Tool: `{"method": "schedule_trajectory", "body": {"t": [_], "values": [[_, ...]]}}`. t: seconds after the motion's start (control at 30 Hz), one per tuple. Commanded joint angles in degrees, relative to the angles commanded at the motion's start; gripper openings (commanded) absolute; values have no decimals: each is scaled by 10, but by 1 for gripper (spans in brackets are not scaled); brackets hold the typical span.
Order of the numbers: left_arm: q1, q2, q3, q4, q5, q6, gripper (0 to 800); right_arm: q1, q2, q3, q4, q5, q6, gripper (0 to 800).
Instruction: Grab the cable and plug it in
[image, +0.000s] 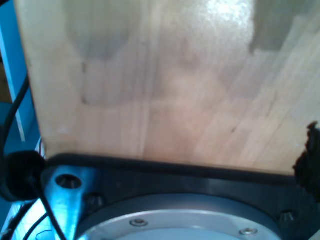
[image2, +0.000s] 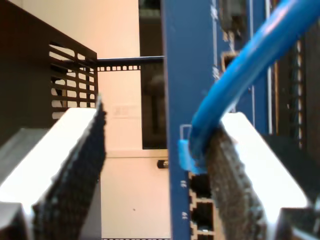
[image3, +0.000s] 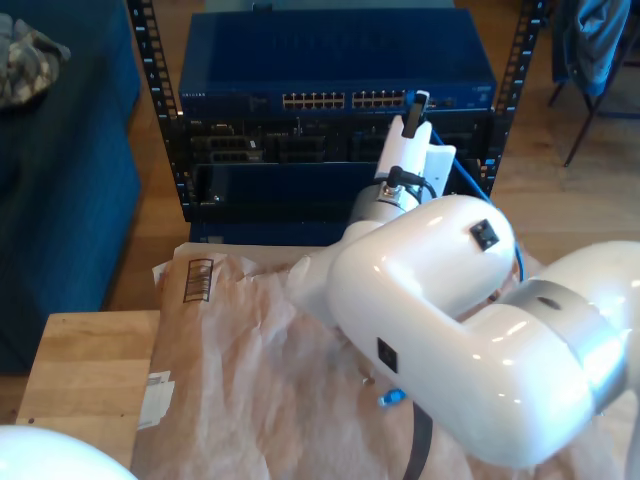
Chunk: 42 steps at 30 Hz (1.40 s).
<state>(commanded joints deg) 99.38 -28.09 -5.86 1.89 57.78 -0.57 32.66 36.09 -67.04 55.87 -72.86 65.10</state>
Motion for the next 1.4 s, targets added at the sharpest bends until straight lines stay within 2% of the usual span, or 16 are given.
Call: {"method": "schedule_trajectory", "body": {"t": [0.2,0.33,0.47,0.53,0.57,0.7,0.8,0.93,1.03,1.23,1.4], "values": [[0,0,0,0,0,0,800,11,-101,135,-2,113,-11,521],[0,0,0,0,0,0,800,7,-159,179,-4,176,-42,575],[1,0,0,0,0,0,800,-25,-244,228,-4,221,-113,621],[0,0,0,0,0,0,800,-50,-288,258,-4,260,-156,701],[0,0,0,0,0,0,800,-67,-312,273,-4,278,-178,713],[0,0,0,0,0,0,800,-139,-388,321,-4,348,-273,726],[0,0,0,0,0,0,800,-221,-445,340,-4,446,-372,760],[0,0,0,0,0,0,800,-324,-496,353,-4,564,-513,768],[0,0,0,0,0,0,800,-413,-542,380,-6,654,-592,790],[0,0,0,0,0,0,800,-576,-606,390,-22,824,-668,793],[0,0,0,0,0,0,800,-693,-632,391,-118,967,-673,794]]}}
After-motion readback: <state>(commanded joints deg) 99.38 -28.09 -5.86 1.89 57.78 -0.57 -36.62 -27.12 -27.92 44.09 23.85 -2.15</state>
